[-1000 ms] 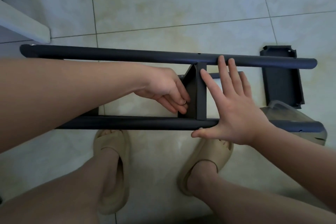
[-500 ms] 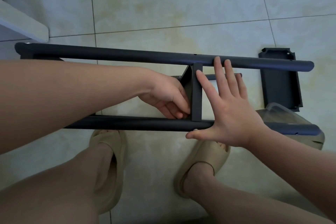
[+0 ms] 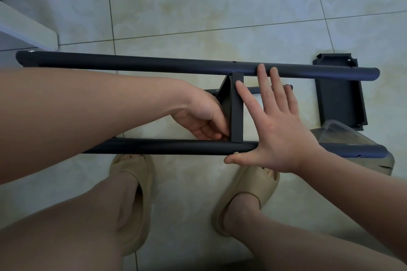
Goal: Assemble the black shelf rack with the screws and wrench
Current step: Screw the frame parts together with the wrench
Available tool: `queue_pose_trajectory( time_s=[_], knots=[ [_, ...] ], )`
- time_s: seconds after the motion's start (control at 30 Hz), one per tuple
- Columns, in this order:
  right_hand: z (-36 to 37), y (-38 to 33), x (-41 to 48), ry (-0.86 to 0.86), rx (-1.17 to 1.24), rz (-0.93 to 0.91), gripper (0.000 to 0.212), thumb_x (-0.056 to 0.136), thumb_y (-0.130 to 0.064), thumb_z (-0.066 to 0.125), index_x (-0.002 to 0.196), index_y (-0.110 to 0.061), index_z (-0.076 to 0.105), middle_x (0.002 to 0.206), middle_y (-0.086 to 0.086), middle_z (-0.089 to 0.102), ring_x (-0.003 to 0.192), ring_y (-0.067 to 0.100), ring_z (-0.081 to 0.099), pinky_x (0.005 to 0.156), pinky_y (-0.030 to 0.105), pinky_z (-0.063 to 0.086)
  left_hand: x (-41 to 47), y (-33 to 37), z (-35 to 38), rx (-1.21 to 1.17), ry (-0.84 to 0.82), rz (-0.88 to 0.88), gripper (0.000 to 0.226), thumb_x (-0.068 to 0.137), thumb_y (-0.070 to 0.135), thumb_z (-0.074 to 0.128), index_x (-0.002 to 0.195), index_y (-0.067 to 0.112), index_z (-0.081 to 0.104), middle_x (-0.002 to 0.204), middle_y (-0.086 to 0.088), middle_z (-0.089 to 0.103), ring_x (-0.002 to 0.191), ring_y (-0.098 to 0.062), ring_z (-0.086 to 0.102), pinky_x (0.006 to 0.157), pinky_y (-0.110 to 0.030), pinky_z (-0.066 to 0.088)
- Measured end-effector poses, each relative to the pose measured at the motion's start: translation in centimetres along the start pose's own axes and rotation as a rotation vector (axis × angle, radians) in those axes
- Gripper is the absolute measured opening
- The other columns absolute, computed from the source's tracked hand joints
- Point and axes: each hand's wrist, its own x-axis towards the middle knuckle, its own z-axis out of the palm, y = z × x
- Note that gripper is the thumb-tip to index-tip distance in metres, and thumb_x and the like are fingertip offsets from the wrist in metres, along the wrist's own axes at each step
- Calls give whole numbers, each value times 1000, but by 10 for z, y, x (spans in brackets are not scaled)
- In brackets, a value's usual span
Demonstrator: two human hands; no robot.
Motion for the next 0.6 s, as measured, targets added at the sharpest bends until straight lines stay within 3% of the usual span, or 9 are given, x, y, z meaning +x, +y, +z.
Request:
queue_pose_trajectory(
  time_s=[0.33,0.6],
  knots=[
    [-1,-1,1,-9,-17,1,135,60,-103,38,163,-26,-4,167,13,-22,153,35,-24,122,65,4,2,2,-1,26,-14,7,20,91,1,61,83,14,75,80,-2,70,62,-8,61,72,-24,56],
    [-1,-1,1,-10,-7,-2,134,61,-103,37,163,-27,-6,167,12,-23,153,34,-24,122,66,6,0,6,-9,210,-27,-49,20,91,17,67,78,26,80,95,4,75,85,-10,70,85,-33,53]
  ],
)
